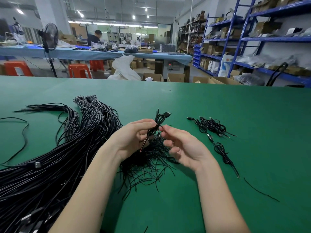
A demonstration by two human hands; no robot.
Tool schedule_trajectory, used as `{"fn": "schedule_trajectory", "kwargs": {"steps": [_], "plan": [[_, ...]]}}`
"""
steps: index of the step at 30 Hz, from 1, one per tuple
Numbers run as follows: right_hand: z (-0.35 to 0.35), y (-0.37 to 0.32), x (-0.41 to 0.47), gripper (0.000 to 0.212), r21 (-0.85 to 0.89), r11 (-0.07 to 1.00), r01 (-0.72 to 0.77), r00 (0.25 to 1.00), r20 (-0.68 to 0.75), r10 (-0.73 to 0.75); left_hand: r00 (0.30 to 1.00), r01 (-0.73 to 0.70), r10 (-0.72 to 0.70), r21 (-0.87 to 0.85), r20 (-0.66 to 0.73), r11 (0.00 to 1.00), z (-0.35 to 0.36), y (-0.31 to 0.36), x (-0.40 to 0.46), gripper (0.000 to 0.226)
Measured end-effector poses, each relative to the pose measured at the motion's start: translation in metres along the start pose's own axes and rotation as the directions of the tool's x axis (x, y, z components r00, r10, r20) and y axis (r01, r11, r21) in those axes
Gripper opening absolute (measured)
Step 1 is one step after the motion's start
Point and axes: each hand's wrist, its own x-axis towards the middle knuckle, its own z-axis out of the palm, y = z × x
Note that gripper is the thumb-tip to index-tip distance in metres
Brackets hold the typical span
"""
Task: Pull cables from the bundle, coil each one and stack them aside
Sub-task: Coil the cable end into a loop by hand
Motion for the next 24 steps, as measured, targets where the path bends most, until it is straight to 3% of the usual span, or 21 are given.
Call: {"fn": "schedule_trajectory", "kwargs": {"steps": [6, 12, 14, 15, 17, 19, 20, 22, 24], "plan": [[0.0, 0.008, 0.006, 0.018, 0.097, 0.994, 0.053, 0.998, 0.018, -0.055, 0.999, -0.02, 0.02, -0.011, 0.032, 1.0, 0.001, 0.002, -0.001, 0.021], [0.006, 0.008, 0.007, 0.017, -0.159, 0.973, 0.167, 0.984, -0.039, -0.175, 0.999, -0.032, 0.032, 0.008, -0.014, 0.999, -0.003, 0.003, -0.004, 0.024], [0.005, 0.006, 0.007, 0.006, -0.339, 0.912, 0.23, 0.961, -0.068, -0.267, 1.0, -0.014, 0.014, 0.023, -0.027, 1.0, -0.004, 0.003, -0.003, 0.02], [0.004, 0.005, 0.006, 0.004, -0.48, 0.835, 0.27, 0.937, -0.071, -0.343, 0.999, -0.003, 0.004, 0.031, -0.032, 1.0, -0.004, 0.002, -0.003, 0.016], [0.003, 0.002, 0.007, 0.009, -0.768, 0.547, 0.334, 0.848, -0.009, -0.53, 0.999, 0.02, -0.018, 0.049, -0.047, 0.999, -0.006, 0.002, -0.002, 0.011], [0.003, 0.0, 0.007, 0.01, -0.897, 0.213, 0.387, 0.73, 0.157, -0.665, 0.997, 0.05, -0.046, 0.065, -0.058, 0.997, -0.009, 0.003, -0.002, 0.01], [0.004, 0.0, 0.008, 0.01, -0.907, 0.1, 0.409, 0.682, 0.232, -0.694, 0.997, 0.063, -0.059, 0.065, -0.057, 0.996, -0.011, 0.004, -0.002, 0.011], [0.005, 0.003, 0.009, 0.007, -0.892, -0.001, 0.451, 0.608, 0.308, -0.731, 0.996, 0.078, -0.076, 0.047, -0.051, 0.996, -0.012, 0.006, -0.003, 0.012], [0.004, 0.009, 0.011, 0.004, -0.892, -0.024, 0.452, 0.554, 0.301, -0.776, 0.996, 0.063, -0.06, 0.053, -0.059, 0.997, -0.012, 0.006, -0.002, 0.012]]}}
